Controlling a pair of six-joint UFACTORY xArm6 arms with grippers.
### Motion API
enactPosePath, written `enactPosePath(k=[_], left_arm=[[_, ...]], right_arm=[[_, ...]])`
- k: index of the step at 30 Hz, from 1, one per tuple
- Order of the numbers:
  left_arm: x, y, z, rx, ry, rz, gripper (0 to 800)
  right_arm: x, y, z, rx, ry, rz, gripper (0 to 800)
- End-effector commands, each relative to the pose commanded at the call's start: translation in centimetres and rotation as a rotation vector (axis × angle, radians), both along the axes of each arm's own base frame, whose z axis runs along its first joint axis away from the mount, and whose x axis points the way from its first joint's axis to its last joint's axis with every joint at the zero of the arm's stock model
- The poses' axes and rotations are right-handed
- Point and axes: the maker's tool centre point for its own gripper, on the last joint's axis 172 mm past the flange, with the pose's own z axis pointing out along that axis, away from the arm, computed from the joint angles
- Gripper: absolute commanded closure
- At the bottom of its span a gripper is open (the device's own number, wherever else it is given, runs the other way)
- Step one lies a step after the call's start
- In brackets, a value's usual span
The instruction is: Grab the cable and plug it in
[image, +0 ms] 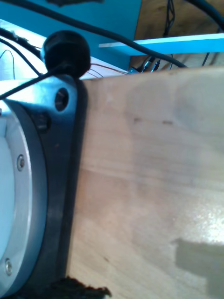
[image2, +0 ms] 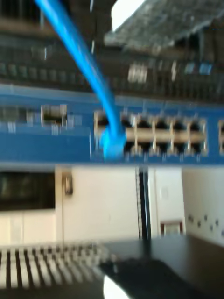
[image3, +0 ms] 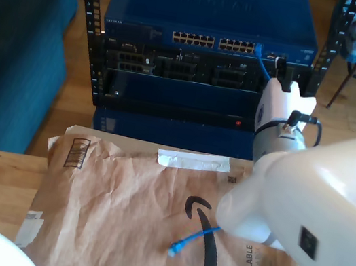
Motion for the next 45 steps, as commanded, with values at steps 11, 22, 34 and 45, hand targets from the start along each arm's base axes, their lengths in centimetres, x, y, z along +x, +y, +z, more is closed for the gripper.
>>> enactPosePath(k=[11,22,34,45], left_arm=[[0.0,0.0,0.0,0.000,0.000,0.000,0],[0.0,0.0,0.0,0.000,0.000,0.000,0],[0.0,0.0,0.0,0.000,0.000,0.000,0],[0.0,0.0,0.0,0.000,0.000,0.000,0]], right_arm=[[-2.0,-14.6,1.5,-0.014,0.226,-0.121,6],[-11.7,-33.7,3.0,-0.077,0.525,-0.197,6],[-33.6,-41.3,-0.3,0.076,0.834,-0.165,6],[-49.2,-34.7,-7.6,0.137,1.326,0.157,4]])
